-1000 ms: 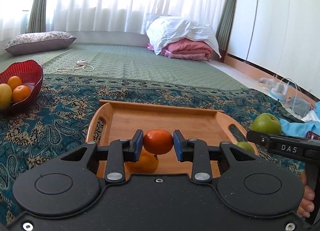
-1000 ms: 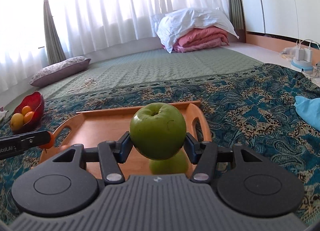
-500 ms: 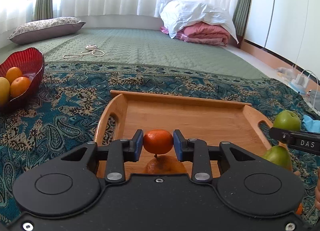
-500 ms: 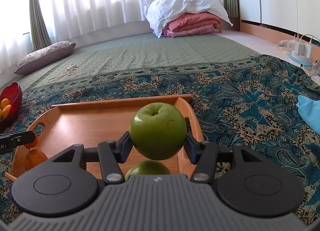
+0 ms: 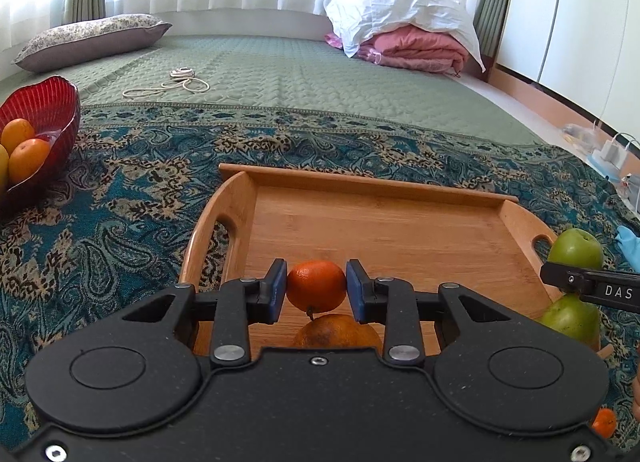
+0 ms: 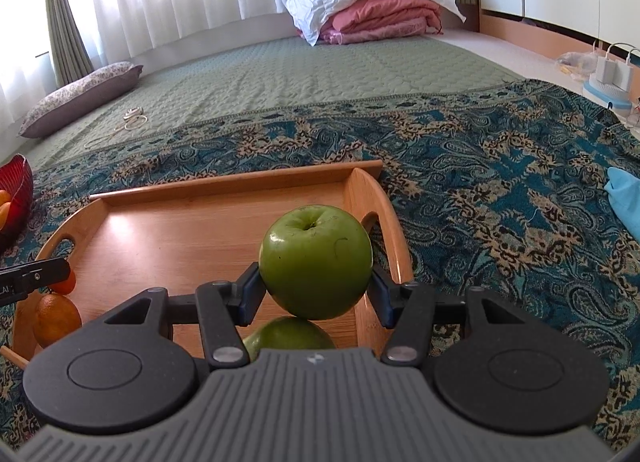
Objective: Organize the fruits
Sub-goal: 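Carry the tangerine in the left tool while right tool carries the apple onto the tray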
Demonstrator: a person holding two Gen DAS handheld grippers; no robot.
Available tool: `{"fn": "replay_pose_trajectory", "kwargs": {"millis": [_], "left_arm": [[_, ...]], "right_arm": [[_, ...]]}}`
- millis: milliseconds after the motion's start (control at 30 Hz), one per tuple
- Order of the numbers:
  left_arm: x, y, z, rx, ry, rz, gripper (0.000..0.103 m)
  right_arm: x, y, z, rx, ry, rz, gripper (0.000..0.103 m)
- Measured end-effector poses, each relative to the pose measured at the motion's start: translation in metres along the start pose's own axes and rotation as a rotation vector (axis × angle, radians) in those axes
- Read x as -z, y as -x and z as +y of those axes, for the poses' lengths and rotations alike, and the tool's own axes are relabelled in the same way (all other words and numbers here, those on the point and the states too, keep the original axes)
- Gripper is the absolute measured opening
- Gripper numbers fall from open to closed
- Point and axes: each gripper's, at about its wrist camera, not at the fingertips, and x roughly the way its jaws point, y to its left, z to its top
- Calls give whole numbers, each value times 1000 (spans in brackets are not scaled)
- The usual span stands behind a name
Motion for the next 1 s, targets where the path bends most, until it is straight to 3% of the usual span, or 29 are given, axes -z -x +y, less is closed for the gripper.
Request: {"fn": "replay_pose_trajectory", "kwargs": {"millis": [233,433,1000], "left_arm": [[-2,-16,2,4,8,75,30],[-3,-20,2,3,2,90,30],[-2,-21,-1,4,-3,77,30]], "right_arm": [[-6,-13,3,-6,15,78,58],[-7,-21,5,1,42,128,58],[-8,-24,7,1,51,131,57]]}}
